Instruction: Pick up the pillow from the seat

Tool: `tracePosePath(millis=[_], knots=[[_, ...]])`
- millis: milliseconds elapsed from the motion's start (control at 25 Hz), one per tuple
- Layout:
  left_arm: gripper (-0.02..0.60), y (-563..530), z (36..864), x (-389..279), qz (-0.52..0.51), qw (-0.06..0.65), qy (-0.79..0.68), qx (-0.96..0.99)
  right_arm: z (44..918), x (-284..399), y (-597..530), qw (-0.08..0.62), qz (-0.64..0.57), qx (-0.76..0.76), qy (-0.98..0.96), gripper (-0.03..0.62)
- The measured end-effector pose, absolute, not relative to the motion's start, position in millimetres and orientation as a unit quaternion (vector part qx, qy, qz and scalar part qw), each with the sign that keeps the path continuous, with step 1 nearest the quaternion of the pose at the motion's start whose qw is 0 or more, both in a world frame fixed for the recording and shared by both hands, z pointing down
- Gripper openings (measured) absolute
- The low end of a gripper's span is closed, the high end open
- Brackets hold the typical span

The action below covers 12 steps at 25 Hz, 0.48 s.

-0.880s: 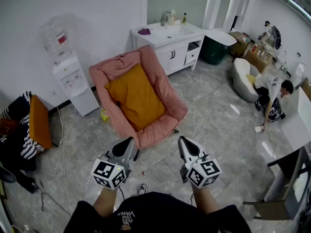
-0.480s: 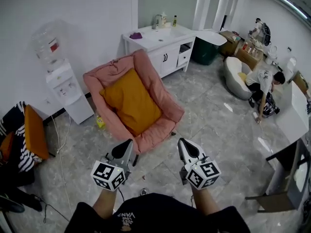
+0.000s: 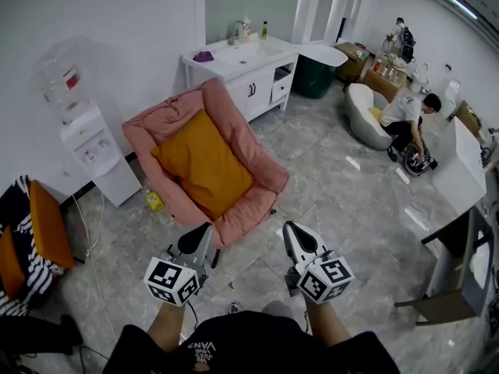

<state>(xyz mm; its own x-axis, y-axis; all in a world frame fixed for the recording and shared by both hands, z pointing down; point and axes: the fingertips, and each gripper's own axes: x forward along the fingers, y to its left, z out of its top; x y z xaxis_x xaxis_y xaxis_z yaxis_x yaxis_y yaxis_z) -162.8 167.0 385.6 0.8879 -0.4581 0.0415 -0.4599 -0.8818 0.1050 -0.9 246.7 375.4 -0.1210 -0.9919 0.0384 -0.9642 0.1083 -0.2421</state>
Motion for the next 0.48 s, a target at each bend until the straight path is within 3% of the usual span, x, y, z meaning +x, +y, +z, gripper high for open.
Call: tracePosePath(millis=[160, 200, 240, 280, 320, 480], knots=[[0.028, 164, 394, -155, 0.018, 0.051, -0.235, 0.97, 380, 7, 245, 0.074, -0.11, -0.671, 0.73, 0.005], [0.07, 163, 396, -152, 0.022, 0.053, -0.233, 0.971, 381, 11, 243, 0.076, -0.111, -0.673, 0.727, 0.005], [0.175, 162, 398, -148, 0.025, 0.057, -0.23, 0.971, 382, 14, 241, 0.079, -0.113, -0.675, 0.725, 0.022], [0.257, 160, 400, -146, 0.028, 0.059, -0.229, 0.971, 383, 18, 239, 0.082, -0.116, -0.677, 0.722, 0.129], [0.259, 157, 401, -143, 0.03, 0.061, -0.229, 0.971, 383, 22, 235, 0.085, -0.118, -0.679, 0.72, 0.17], [0.275, 142, 402, -131, 0.031, 0.062, -0.241, 0.968, 386, 42, 221, 0.088, -0.12, -0.679, 0.719, 0.205]])
